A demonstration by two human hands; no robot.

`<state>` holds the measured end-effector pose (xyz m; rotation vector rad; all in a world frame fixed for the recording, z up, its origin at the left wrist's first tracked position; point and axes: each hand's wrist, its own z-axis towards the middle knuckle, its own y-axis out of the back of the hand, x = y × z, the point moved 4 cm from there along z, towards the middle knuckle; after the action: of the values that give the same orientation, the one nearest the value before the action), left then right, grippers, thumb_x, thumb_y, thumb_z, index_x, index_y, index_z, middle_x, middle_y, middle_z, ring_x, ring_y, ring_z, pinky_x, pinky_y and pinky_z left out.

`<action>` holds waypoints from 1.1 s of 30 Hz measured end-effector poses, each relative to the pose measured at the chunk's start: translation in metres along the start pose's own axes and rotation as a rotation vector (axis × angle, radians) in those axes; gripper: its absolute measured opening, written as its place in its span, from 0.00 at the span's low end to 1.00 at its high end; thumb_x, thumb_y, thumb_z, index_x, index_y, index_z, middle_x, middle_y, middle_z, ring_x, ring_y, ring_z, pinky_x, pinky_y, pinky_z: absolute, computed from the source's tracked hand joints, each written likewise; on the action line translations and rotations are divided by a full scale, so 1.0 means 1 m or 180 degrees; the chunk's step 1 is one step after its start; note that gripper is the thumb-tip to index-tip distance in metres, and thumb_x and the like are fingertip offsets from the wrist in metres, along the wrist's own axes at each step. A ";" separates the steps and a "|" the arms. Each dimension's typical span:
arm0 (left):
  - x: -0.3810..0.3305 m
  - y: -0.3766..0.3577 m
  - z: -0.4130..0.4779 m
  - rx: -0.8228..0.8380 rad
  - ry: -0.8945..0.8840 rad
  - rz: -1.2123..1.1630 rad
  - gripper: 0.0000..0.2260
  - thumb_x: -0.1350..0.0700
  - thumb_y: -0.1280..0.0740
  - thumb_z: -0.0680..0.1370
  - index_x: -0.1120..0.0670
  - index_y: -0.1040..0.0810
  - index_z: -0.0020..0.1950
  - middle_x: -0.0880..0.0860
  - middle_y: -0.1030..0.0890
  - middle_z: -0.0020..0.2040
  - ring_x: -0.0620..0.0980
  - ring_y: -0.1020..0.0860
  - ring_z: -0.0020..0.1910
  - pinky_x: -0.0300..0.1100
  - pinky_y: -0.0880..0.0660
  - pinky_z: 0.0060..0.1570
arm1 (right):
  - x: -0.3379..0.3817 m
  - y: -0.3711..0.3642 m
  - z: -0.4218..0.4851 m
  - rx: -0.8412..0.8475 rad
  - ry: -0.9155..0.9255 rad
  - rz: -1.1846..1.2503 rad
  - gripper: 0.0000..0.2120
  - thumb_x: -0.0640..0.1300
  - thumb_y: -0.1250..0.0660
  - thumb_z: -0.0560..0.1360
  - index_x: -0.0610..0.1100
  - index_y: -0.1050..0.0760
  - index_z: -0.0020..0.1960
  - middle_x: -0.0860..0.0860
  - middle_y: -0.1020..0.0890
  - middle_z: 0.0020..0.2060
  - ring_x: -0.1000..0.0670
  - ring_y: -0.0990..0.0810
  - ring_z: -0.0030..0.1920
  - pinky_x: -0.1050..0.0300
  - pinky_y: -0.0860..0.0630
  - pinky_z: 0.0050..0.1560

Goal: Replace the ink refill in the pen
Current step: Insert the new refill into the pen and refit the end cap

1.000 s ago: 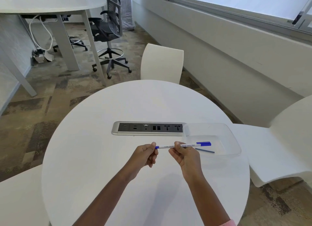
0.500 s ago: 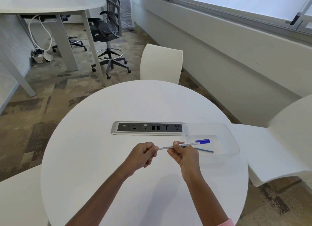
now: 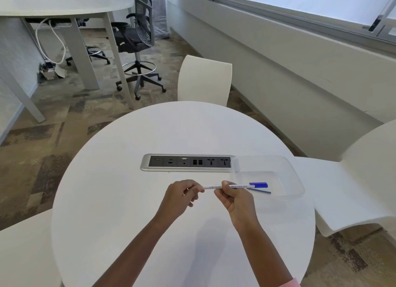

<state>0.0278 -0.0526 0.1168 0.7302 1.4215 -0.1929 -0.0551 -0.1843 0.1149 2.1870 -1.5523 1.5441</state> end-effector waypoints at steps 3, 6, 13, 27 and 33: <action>0.008 -0.005 -0.003 0.0216 0.0899 -0.1333 0.12 0.57 0.38 0.78 0.55 0.18 0.39 0.50 0.20 0.30 0.45 0.24 0.29 0.34 0.24 0.30 | 0.003 0.001 0.002 0.0104 0.0123 -0.0114 0.06 0.30 0.36 0.72 0.35 0.24 0.38 0.51 0.19 0.22 0.53 0.18 0.26 0.63 0.19 0.31; 0.012 -0.005 -0.006 0.0618 0.1283 -0.1857 0.12 0.54 0.37 0.77 0.61 0.18 0.43 0.51 0.18 0.32 0.45 0.22 0.29 0.34 0.23 0.31 | 0.004 0.000 0.002 0.0271 0.0297 -0.0366 0.05 0.31 0.36 0.73 0.35 0.23 0.39 0.49 0.18 0.24 0.53 0.18 0.28 0.64 0.19 0.33; 0.010 0.006 -0.001 0.1222 0.1136 -0.1158 0.07 0.61 0.36 0.76 0.59 0.19 0.43 0.48 0.17 0.31 0.41 0.22 0.30 0.32 0.25 0.32 | 0.005 -0.003 -0.001 0.0530 0.0565 -0.0982 0.06 0.32 0.35 0.72 0.38 0.23 0.38 0.45 0.21 0.31 0.54 0.18 0.31 0.64 0.20 0.34; -0.008 -0.001 0.009 0.0579 -0.0046 0.1479 0.09 0.67 0.39 0.74 0.62 0.18 0.44 0.56 0.20 0.33 0.48 0.27 0.27 0.36 0.30 0.32 | 0.002 -0.003 -0.002 0.0270 0.0757 -0.0966 0.08 0.30 0.35 0.71 0.38 0.24 0.36 0.44 0.23 0.32 0.50 0.20 0.33 0.65 0.21 0.32; -0.014 -0.012 0.002 0.0071 -0.0796 0.2495 0.10 0.64 0.41 0.76 0.57 0.20 0.50 0.55 0.17 0.47 0.54 0.22 0.45 0.41 0.31 0.41 | -0.001 0.000 -0.002 -0.0137 0.0818 -0.0679 0.07 0.31 0.34 0.72 0.39 0.23 0.36 0.43 0.23 0.33 0.50 0.20 0.32 0.66 0.20 0.32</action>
<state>0.0205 -0.0667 0.1254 1.1816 0.8190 0.3031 -0.0565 -0.1823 0.1151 1.9634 -1.2233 1.6294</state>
